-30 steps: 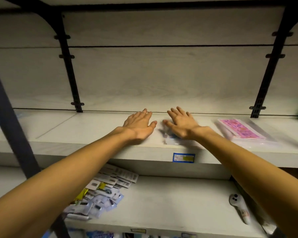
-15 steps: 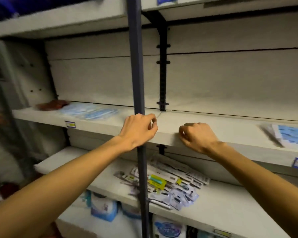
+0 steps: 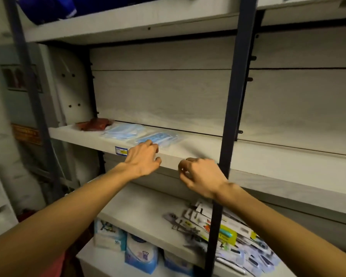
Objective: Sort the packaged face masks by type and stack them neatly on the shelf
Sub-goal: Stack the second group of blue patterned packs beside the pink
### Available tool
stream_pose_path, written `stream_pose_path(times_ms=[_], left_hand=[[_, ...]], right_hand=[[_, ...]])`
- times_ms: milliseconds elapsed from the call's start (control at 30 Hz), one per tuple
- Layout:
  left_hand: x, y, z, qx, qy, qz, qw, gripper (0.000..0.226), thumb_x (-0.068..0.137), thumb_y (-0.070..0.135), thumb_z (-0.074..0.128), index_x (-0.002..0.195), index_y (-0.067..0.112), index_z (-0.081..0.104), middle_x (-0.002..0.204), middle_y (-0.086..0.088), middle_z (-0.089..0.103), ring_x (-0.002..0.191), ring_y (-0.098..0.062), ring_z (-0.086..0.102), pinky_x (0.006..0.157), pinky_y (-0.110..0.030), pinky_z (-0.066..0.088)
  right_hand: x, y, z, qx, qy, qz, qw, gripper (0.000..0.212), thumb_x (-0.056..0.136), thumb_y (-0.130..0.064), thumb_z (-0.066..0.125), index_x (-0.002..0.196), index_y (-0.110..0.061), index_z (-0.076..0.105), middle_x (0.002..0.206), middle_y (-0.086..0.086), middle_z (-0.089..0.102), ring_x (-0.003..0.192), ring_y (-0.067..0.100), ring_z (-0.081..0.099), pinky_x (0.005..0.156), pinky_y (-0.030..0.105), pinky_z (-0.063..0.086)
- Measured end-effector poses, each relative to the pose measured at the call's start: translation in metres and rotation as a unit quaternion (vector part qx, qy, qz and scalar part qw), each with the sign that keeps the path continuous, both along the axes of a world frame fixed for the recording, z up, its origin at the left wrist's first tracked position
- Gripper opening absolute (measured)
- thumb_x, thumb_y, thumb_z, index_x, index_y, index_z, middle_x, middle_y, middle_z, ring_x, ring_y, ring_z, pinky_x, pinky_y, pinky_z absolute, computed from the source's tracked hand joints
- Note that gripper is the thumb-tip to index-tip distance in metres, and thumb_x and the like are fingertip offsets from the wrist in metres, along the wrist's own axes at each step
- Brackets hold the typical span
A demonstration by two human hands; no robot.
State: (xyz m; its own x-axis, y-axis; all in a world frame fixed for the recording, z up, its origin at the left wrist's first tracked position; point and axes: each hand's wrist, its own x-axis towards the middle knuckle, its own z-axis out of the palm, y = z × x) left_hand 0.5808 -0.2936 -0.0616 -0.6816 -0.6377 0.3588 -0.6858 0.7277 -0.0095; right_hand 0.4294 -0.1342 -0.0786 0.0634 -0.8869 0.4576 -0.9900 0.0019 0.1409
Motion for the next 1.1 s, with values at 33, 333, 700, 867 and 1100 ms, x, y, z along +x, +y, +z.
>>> stream_pose_path(times_ms=[33, 333, 700, 867, 1100], left_hand=[[0.004, -0.014, 0.0, 0.001, 0.0, 0.006, 1.0, 0.039, 0.095, 0.042, 0.053, 0.125, 0.017, 0.059, 0.132, -0.006, 0.055, 0.115, -0.028, 0.058, 0.09, -0.041, 0.051], [-0.006, -0.137, 0.019, 0.009, -0.044, 0.024, 0.999, 0.046, 0.099, 0.045, 0.05, 0.138, 0.02, 0.051, 0.143, -0.006, 0.051, 0.125, -0.029, 0.054, 0.094, -0.04, 0.046], [-0.069, -0.234, 0.011, 0.12, -0.063, -0.002, 0.991, 0.06, 0.093, 0.066, 0.047, 0.133, 0.022, 0.055, 0.131, -0.007, 0.064, 0.116, -0.03, 0.06, 0.091, -0.038, 0.049], [-0.09, -0.265, 0.017, 0.148, -0.039, -0.037, 0.987, 0.052, 0.083, 0.068, 0.061, 0.11, 0.024, 0.065, 0.111, -0.002, 0.069, 0.099, -0.023, 0.063, 0.082, -0.035, 0.052], [-0.114, -0.292, 0.022, 0.197, 0.005, -0.104, 0.975, 0.037, 0.08, 0.059, 0.066, 0.088, 0.025, 0.076, 0.08, 0.006, 0.075, 0.08, -0.017, 0.069, 0.072, -0.031, 0.054]], right_hand=[[0.003, -0.016, 0.003, -0.001, -0.019, -0.013, 1.0, 0.028, 0.094, -0.043, 0.044, 0.105, -0.023, 0.061, 0.102, 0.0, 0.069, 0.089, 0.028, 0.067, 0.072, 0.036, 0.05], [-0.043, -0.148, 0.034, 0.059, -0.265, -0.228, 0.935, 0.031, 0.091, -0.05, 0.056, 0.088, -0.02, 0.059, 0.098, 0.007, 0.064, 0.082, 0.023, 0.059, 0.059, 0.026, 0.036], [-0.076, -0.238, 0.037, 0.025, -0.729, -0.198, 0.655, 0.031, 0.085, -0.03, 0.071, 0.102, -0.008, 0.06, 0.088, 0.013, 0.067, 0.066, 0.025, 0.066, 0.05, 0.025, 0.051], [-0.091, -0.259, 0.042, 0.08, -0.75, -0.224, 0.617, 0.031, 0.086, -0.036, 0.069, 0.075, -0.012, 0.053, 0.059, 0.004, 0.048, 0.046, 0.016, 0.04, 0.045, 0.025, 0.03], [-0.105, -0.273, 0.032, 0.061, -0.656, -0.245, 0.711, 0.031, 0.079, -0.034, 0.079, 0.069, -0.015, 0.058, 0.057, 0.002, 0.051, 0.044, 0.014, 0.042, 0.041, 0.021, 0.029]])
